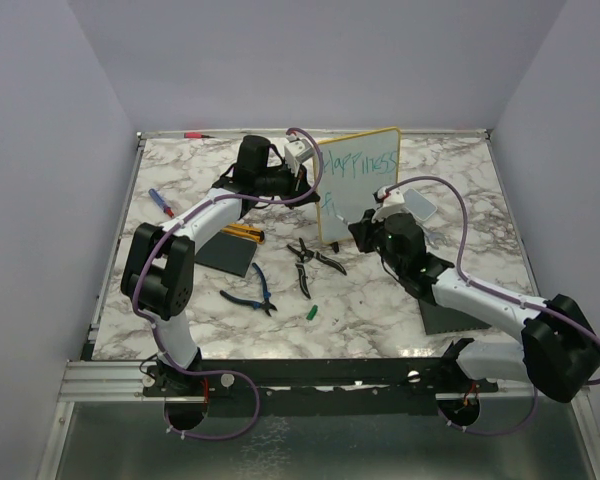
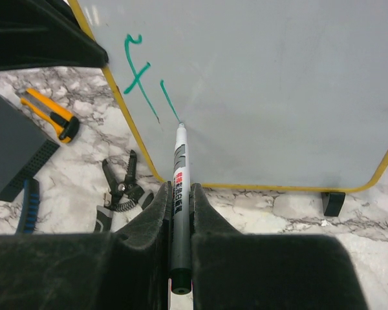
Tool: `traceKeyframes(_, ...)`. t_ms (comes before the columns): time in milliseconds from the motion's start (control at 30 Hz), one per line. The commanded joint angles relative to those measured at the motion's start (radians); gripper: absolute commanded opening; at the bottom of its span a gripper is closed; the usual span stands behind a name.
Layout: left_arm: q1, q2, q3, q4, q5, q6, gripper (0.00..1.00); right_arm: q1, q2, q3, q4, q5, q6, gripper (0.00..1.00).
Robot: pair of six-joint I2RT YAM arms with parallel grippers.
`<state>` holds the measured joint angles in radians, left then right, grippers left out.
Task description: Write a sentence on the whiteboard
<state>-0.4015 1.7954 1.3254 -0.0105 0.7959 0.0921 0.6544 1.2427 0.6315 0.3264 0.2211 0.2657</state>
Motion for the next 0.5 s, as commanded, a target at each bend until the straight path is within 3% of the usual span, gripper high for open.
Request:
traceKeyframes(0,-0.006,-0.028,-0.022,-0.046,-0.014,0.052,0.0,-0.003,-0.015,-0.031,-0.012,0.026,0.016,0.01)
traceKeyframes(467,-0.005,-0.033,-0.023,-0.046,-0.017,0.051,0.0,-0.002,-0.083,0.038,0.009,-0.018,-0.013,0.01)
